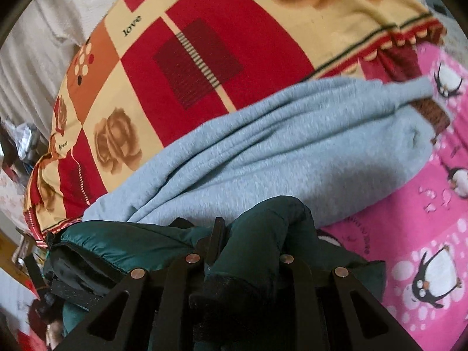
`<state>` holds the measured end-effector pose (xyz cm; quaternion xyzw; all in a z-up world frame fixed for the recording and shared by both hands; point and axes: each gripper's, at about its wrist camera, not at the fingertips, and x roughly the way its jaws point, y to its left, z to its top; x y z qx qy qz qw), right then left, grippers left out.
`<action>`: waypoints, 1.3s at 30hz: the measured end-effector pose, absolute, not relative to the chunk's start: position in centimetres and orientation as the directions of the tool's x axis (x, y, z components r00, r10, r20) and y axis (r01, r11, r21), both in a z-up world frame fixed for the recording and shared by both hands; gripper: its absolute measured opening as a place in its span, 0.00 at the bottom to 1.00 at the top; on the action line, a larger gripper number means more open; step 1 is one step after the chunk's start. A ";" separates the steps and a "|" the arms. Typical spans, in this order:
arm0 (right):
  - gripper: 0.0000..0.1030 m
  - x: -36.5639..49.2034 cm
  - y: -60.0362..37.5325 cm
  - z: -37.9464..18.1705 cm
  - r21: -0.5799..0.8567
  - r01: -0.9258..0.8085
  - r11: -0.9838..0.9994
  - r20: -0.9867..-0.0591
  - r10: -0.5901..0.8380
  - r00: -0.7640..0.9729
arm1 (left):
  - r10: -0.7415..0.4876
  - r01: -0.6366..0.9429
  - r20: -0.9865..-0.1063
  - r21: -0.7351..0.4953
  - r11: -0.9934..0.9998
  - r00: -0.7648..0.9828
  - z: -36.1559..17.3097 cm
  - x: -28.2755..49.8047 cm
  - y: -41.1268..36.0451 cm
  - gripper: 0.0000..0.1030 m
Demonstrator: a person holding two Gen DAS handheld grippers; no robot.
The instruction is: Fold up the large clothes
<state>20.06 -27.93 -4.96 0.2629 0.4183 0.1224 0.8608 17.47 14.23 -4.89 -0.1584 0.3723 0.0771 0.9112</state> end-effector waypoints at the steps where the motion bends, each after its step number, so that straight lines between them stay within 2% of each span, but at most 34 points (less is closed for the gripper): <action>1: 0.17 20.0 -28.0 -5.1 0.559 0.010 0.829 -0.655 0.434 0.619 | 0.025 -0.257 -0.700 -0.229 0.939 0.714 -5.0 17.5 14.2 0.16; 6: 0.17 19.6 -27.5 -5.2 0.539 0.008 0.842 -0.660 0.416 0.626 | 0.027 -0.255 -0.691 -0.230 0.939 0.723 -5.1 17.2 14.2 0.16; 11: 0.20 20.1 -27.8 -5.1 0.563 0.039 0.825 -0.680 0.436 0.590 | -0.017 -0.257 -0.724 -0.266 0.929 0.690 -4.7 17.4 14.9 0.20; 14: 0.30 20.2 -29.0 -4.6 0.621 0.092 0.778 -0.686 0.483 0.544 | -0.064 -0.271 -0.765 -0.303 0.914 0.641 -3.8 17.3 15.8 0.26; 15: 0.37 20.1 -29.5 -4.4 0.655 0.111 0.747 -0.675 0.514 0.529 | -0.078 -0.271 -0.777 -0.310 0.911 0.625 -3.3 17.3 15.9 0.28; 16: 0.56 19.9 -30.0 -4.2 0.695 0.132 0.707 -0.656 0.547 0.520 | -0.099 -0.266 -0.785 -0.322 0.909 0.611 -2.8 17.2 16.1 0.36; 17: 0.69 19.7 -30.5 -4.1 0.740 0.147 0.657 -0.623 0.586 0.518 | -0.117 -0.262 -0.788 -0.336 0.905 0.604 -2.2 17.2 16.3 0.49; 18: 0.90 19.4 -30.9 -3.7 0.784 0.150 0.602 -0.579 0.623 0.526 | -0.136 -0.262 -0.787 -0.355 0.897 0.602 -1.5 17.0 16.6 0.55; 19: 0.97 19.0 -31.0 -3.2 0.804 0.149 0.575 -0.555 0.638 0.533 | -0.152 -0.258 -0.780 -0.375 0.891 0.607 -0.7 16.7 16.8 0.63; 22: 0.97 18.0 -30.9 -1.1 0.805 0.123 0.581 -0.546 0.643 0.538 | -0.162 -0.239 -0.760 -0.388 0.890 0.629 1.8 16.2 17.4 0.78; 26: 0.97 17.0 -30.1 1.4 0.724 0.066 0.687 -0.593 0.571 0.568 | -0.101 -0.200 -0.696 -0.337 0.920 0.710 4.9 15.2 16.9 0.78; 29: 0.97 17.4 -28.8 2.3 0.615 0.020 0.788 -0.649 0.491 0.581 | -0.106 -0.129 -0.672 -0.290 0.948 0.733 5.4 15.5 14.8 0.78; 32: 0.96 18.6 -27.2 1.9 0.517 -0.025 0.856 -0.686 0.432 0.585 | -0.048 -0.084 -0.703 -0.153 0.985 0.710 4.3 17.4 12.1 0.78; 36: 0.96 21.4 -25.2 -0.8 0.412 -0.044 0.910 -0.772 0.374 0.514 | 0.093 -0.079 -0.799 0.057 0.995 0.594 -0.2 21.3 9.8 0.78; 39: 0.97 23.4 -24.2 -3.5 0.360 -0.055 0.931 -0.840 0.349 0.416 | 0.100 -0.098 -0.830 0.055 0.994 0.548 -2.7 22.2 9.9 0.79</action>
